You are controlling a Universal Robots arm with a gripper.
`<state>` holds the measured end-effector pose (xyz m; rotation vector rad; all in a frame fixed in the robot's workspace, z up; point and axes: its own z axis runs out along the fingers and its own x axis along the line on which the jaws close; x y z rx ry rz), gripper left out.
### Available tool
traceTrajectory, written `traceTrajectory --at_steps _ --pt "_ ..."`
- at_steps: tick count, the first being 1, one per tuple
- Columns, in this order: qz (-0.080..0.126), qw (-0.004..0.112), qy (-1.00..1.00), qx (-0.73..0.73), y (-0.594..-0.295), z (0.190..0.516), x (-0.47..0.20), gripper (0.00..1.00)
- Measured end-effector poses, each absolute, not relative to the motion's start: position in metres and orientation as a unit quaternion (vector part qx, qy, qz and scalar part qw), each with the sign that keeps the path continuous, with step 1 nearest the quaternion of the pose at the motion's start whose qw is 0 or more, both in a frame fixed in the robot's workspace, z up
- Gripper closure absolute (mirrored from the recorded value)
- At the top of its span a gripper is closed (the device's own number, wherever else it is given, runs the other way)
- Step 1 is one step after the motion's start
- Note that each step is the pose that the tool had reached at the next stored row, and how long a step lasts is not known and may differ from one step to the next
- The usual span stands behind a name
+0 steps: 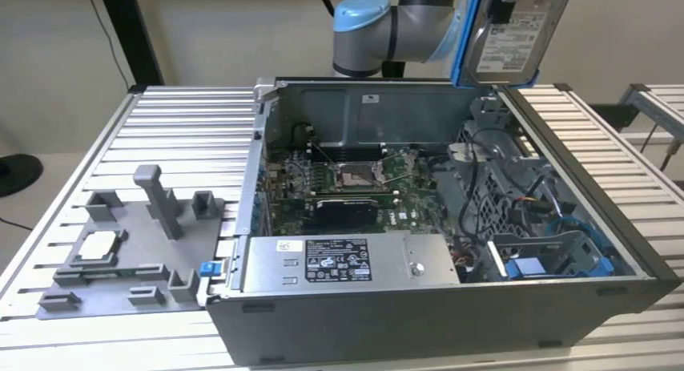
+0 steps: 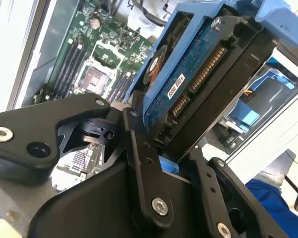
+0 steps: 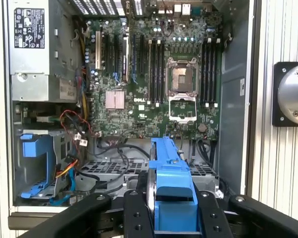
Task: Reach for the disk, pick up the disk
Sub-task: 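Pick up the disk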
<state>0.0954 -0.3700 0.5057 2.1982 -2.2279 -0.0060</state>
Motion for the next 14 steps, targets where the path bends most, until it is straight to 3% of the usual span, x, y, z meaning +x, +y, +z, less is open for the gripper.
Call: traceTrajectory --at_steps 14 --pt "-0.002 0.006 -0.715 0.699 -0.408 0.504 0.095 1.0"
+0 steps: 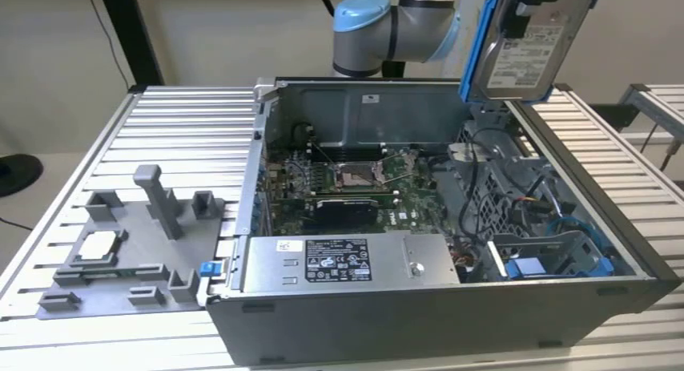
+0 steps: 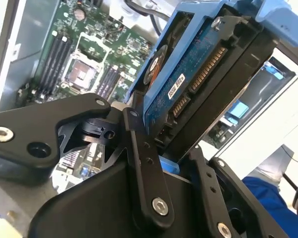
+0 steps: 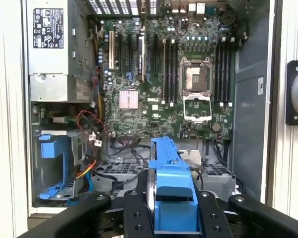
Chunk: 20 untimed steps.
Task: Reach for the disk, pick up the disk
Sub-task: 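Pick up the disk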
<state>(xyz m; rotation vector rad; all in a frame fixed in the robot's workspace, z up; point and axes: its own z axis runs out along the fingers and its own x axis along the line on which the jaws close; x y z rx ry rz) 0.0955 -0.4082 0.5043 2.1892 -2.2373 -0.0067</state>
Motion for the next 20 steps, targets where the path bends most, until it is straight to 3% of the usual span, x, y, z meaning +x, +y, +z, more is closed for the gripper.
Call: traceTrajectory --at_steps 20 --pt "-0.002 0.006 -0.719 0.695 -0.469 0.504 0.095 1.0"
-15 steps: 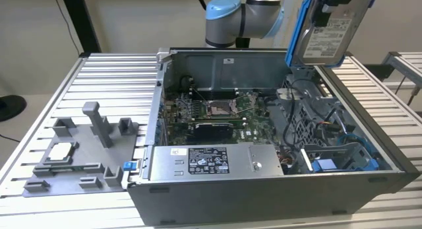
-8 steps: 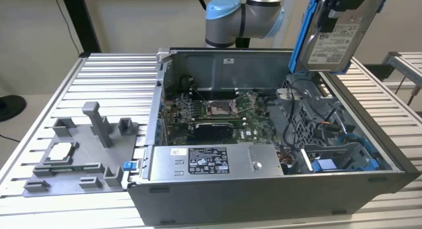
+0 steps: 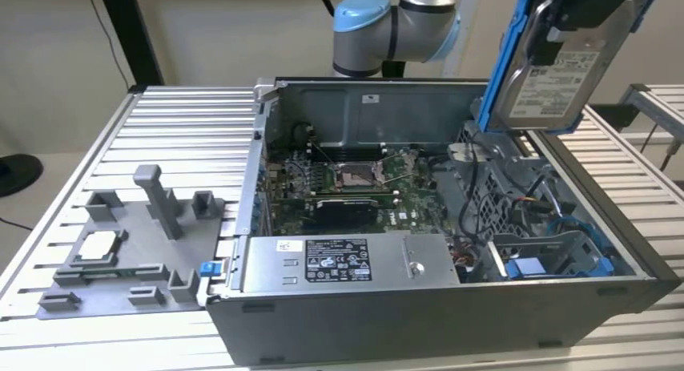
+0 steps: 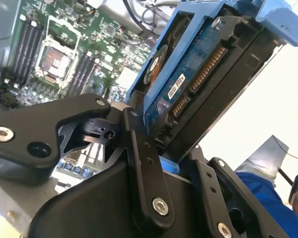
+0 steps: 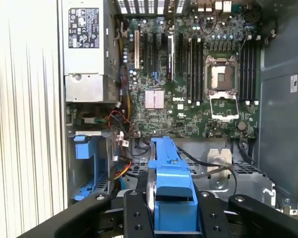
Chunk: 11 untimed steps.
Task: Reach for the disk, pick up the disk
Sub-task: 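Pick up the disk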
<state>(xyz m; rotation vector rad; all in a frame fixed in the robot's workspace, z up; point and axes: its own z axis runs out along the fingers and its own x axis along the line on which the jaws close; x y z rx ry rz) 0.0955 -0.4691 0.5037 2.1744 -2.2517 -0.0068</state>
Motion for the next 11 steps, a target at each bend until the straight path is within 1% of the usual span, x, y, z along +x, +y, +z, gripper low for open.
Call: traceTrajectory --at_steps 11 --pt "-0.002 0.006 -0.721 0.693 -0.503 0.504 0.095 1.0"
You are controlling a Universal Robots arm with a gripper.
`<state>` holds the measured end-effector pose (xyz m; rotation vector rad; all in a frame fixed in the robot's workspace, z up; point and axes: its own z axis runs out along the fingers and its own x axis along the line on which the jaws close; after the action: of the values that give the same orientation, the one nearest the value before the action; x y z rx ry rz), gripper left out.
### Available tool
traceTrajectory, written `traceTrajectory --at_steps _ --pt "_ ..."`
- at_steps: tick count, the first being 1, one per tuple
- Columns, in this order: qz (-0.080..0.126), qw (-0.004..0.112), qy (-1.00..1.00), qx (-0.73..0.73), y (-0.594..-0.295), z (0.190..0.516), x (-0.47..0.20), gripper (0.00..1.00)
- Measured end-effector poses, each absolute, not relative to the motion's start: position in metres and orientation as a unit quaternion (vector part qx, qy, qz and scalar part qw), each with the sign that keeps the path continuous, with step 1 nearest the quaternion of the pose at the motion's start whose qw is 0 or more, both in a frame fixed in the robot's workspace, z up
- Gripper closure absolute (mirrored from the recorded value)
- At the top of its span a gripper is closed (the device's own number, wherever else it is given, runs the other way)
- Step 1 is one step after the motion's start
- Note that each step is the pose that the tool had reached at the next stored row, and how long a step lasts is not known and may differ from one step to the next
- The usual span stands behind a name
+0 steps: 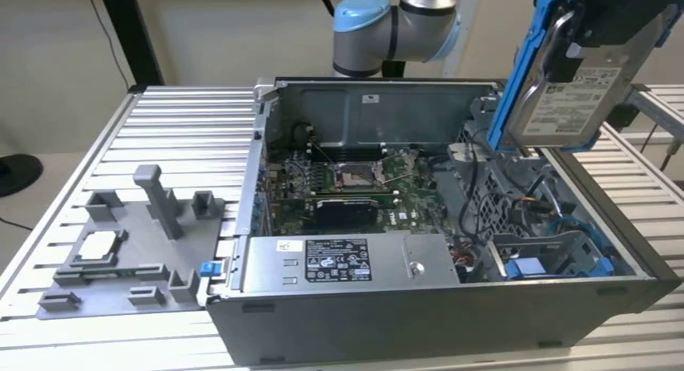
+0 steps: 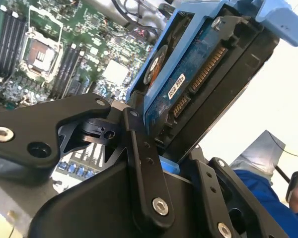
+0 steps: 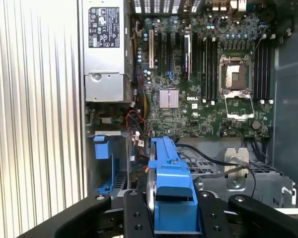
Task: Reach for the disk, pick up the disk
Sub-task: 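Pick up the disk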
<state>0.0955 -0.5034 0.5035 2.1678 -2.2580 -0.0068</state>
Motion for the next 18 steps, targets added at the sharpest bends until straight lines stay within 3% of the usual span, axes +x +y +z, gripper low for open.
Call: traceTrajectory --at_steps 18 --pt "-0.002 0.006 -0.724 0.69 -0.559 0.503 0.096 1.0"
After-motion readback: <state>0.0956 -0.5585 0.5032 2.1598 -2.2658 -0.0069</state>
